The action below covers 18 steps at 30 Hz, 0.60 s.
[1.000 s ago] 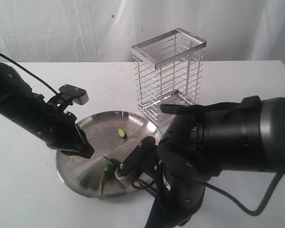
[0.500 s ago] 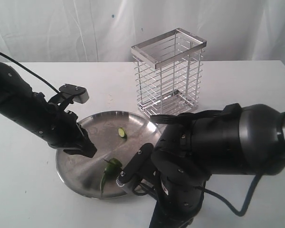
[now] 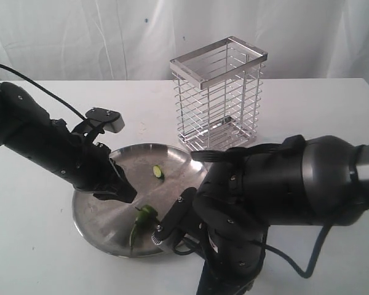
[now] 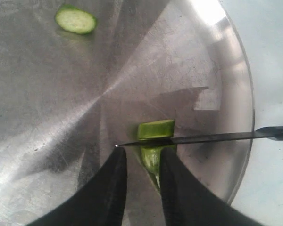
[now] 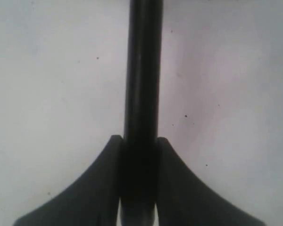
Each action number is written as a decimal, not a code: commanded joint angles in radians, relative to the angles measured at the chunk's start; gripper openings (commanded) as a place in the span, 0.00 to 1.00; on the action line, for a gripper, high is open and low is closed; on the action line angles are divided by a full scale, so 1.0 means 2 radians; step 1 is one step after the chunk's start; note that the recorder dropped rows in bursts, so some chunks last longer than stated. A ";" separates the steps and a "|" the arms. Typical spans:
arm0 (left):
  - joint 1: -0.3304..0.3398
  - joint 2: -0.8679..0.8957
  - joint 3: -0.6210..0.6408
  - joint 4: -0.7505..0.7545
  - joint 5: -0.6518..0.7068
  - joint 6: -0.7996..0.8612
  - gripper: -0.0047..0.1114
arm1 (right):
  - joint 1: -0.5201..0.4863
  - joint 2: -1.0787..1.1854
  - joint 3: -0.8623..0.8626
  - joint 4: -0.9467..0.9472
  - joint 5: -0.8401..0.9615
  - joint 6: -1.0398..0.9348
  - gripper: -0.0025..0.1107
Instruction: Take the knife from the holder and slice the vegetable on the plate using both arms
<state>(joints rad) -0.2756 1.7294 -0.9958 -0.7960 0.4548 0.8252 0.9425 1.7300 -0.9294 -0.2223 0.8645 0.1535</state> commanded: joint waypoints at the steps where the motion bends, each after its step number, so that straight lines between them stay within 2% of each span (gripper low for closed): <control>1: -0.004 -0.003 0.002 -0.012 0.002 0.004 0.31 | 0.002 -0.001 -0.024 -0.014 0.031 -0.015 0.02; 8: -0.004 -0.003 0.002 -0.012 0.005 0.004 0.31 | 0.002 0.003 -0.058 -0.012 0.062 -0.040 0.02; 18: -0.004 -0.003 0.002 -0.012 0.006 0.004 0.31 | 0.002 0.003 -0.058 -0.018 0.103 -0.043 0.02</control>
<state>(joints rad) -0.2797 1.7294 -0.9958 -0.8023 0.4493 0.8276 0.9425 1.7374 -1.0421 -0.2477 1.0515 0.0771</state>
